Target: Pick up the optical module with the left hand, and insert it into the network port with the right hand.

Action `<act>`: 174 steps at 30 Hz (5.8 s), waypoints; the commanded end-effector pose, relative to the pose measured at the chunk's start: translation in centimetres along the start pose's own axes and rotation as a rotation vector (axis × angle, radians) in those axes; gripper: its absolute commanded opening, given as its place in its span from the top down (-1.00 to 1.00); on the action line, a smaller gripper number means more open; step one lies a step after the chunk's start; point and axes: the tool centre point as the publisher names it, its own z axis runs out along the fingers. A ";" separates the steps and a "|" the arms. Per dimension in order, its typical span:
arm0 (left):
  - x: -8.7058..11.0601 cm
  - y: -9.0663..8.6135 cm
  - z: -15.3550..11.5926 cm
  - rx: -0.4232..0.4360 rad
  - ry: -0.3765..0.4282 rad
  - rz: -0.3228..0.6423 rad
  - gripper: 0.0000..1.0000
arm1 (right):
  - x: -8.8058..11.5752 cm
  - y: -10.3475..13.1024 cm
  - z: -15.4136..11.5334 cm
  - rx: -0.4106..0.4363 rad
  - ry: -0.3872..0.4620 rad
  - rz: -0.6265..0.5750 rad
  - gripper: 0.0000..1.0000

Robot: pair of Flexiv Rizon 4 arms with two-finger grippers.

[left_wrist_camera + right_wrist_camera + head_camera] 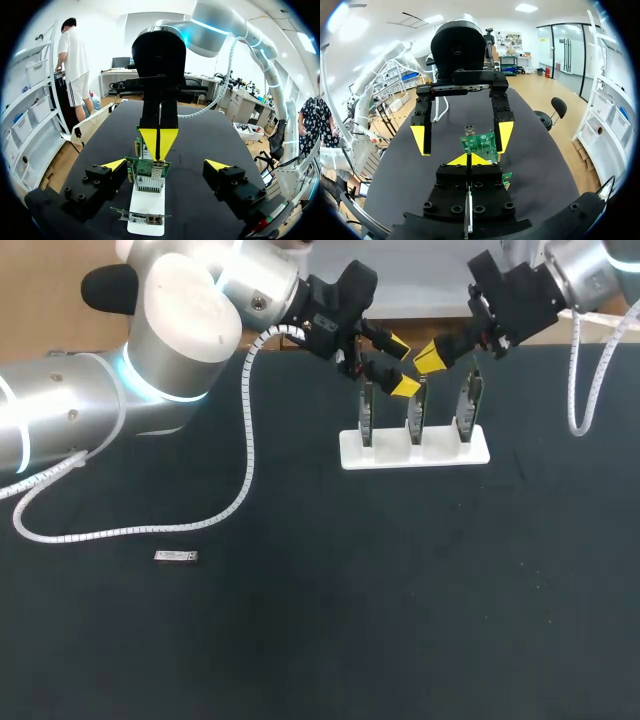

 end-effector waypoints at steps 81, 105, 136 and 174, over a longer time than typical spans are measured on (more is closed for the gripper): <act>0.0 0.2 0.0 0.003 0.003 0.000 -1.00 | 5.3 1.7 -9.8 0.060 -0.056 0.023 1.00; 0.0 0.2 0.0 0.003 0.003 0.000 -1.00 | 5.2 0.0 -9.8 0.019 -0.042 -0.012 1.00; -3.5 1.2 -4.2 -0.080 -0.043 0.097 -1.00 | 5.2 0.0 -9.8 0.013 -0.039 -0.009 -1.00; 6.2 -8.5 -31.6 -0.418 0.362 0.255 -1.00 | 5.2 0.0 -9.8 0.013 -0.039 -0.009 -1.00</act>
